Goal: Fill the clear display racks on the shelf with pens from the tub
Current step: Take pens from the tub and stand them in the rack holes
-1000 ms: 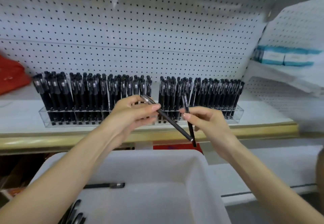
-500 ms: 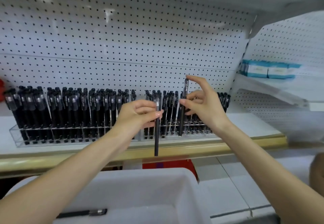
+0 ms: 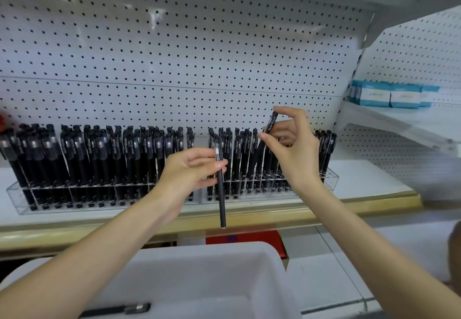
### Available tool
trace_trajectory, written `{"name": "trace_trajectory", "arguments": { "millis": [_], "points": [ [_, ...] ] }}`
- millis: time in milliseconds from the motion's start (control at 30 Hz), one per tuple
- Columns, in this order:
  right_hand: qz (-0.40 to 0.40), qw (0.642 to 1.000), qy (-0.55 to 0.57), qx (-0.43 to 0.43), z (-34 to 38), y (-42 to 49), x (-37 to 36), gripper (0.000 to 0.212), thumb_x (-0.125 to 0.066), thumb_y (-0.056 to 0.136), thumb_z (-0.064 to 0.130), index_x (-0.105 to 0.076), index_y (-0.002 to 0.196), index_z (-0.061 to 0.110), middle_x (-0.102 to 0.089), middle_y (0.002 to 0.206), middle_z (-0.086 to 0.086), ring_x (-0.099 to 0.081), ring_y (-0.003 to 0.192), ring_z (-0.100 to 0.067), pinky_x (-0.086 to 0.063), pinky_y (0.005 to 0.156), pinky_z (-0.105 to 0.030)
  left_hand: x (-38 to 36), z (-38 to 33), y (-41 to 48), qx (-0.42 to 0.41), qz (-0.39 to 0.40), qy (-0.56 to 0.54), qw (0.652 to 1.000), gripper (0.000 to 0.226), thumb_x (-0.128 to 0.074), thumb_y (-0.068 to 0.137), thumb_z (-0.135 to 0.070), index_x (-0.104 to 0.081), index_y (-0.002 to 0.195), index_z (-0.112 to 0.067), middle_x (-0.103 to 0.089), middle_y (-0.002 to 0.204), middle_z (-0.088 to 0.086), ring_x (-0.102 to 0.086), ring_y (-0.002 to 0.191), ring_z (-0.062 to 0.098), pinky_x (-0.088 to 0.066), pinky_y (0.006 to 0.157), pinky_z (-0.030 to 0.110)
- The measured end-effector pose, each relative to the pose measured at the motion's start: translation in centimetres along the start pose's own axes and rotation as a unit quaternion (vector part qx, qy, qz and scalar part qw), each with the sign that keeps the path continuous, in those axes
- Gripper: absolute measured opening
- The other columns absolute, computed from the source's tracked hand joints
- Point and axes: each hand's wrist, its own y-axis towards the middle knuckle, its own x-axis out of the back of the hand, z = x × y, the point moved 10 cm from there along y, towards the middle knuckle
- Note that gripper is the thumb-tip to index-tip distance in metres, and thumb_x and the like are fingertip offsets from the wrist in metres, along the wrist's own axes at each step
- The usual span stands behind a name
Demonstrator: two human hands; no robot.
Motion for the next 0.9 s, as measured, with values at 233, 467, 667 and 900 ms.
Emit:
{"name": "trace_trajectory", "arguments": {
  "millis": [233, 467, 667, 900],
  "points": [
    [0.051, 0.998, -0.017, 0.014, -1.5, -0.7, -1.8, 0.043, -0.076, 0.08, 0.016, -0.049, 0.109, 0.033, -0.058, 0.085, 0.016, -0.061, 0.084, 0.001, -0.049, 0.071, -0.01, -0.2, 0.8, 0.2, 0.014, 0.005, -0.003, 1.0, 0.045, -0.074, 0.06, -0.027, -0.066, 0.104, -0.017, -0.074, 0.099, 0.001, -0.069, 0.094, 0.01, -0.056, 0.075, 0.026],
    [0.105, 0.994, -0.031, 0.028, -2.5, -1.2, -3.1, 0.043, -0.076, 0.08, 0.019, -0.052, 0.112, 0.032, -0.059, 0.089, 0.007, -0.061, 0.081, -0.007, -0.054, 0.073, -0.018, -0.5, 1.7, 0.1, 0.032, 0.005, -0.009, 0.999, 0.051, -0.074, 0.058, -0.026, -0.065, 0.107, -0.015, -0.074, 0.098, 0.002, -0.07, 0.093, 0.013, -0.056, 0.076, 0.027],
    [0.145, 0.981, -0.11, 0.061, -2.6, -1.4, -4.2, 0.045, -0.075, 0.08, 0.021, -0.057, 0.121, 0.026, -0.059, 0.082, 0.014, -0.059, 0.079, -0.002, -0.048, 0.07, -0.014, -0.7, 1.9, -0.1, 0.036, 0.012, -0.011, 0.999, 0.049, -0.074, 0.059, -0.025, -0.065, 0.106, -0.015, -0.075, 0.095, 0.001, -0.07, 0.092, 0.013, -0.056, 0.076, 0.028],
    [0.146, 0.984, -0.098, 0.029, -3.1, -1.2, -4.6, 0.044, -0.075, 0.08, 0.021, -0.055, 0.119, 0.02, -0.058, 0.08, 0.011, -0.058, 0.072, -0.006, -0.049, 0.068, -0.017, -0.3, 1.7, -0.2, 0.033, 0.003, -0.018, 0.999, 0.051, -0.074, 0.057, -0.029, -0.065, 0.105, -0.017, -0.074, 0.099, 0.001, -0.07, 0.094, 0.012, -0.056, 0.078, 0.029]
  ]
}}
